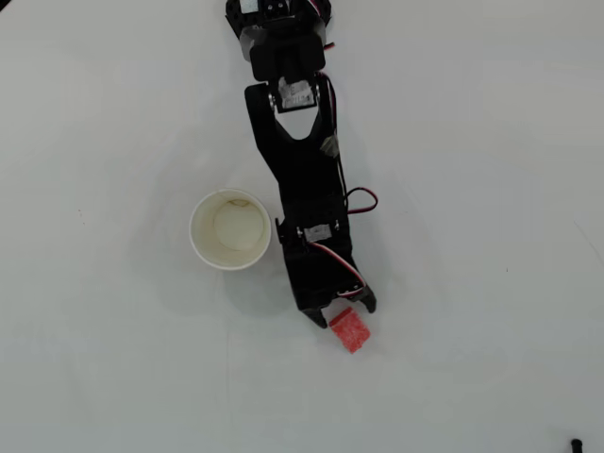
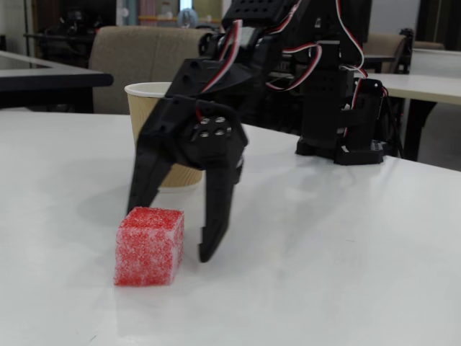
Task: Grasp a red cube and put it in the cup.
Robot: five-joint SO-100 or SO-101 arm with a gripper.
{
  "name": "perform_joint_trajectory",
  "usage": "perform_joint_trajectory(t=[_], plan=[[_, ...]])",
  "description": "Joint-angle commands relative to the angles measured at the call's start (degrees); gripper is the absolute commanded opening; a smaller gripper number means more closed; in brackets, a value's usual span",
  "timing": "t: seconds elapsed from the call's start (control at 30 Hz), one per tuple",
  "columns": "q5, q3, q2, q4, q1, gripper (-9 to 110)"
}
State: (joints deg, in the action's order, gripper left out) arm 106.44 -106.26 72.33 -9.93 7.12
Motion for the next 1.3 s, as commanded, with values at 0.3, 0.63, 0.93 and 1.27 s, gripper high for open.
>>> perform_joint_trajectory(t=[0.3,0.63,0.93,1.27], plan=[[0.79,-0.09,7.21,-0.88,0.44,27],[0.79,-1.23,7.82,-0.35,0.79,27],[0.79,1.23,4.92,-0.35,1.05,27],[0.44,5.45,0.88,-0.62,2.11,27]])
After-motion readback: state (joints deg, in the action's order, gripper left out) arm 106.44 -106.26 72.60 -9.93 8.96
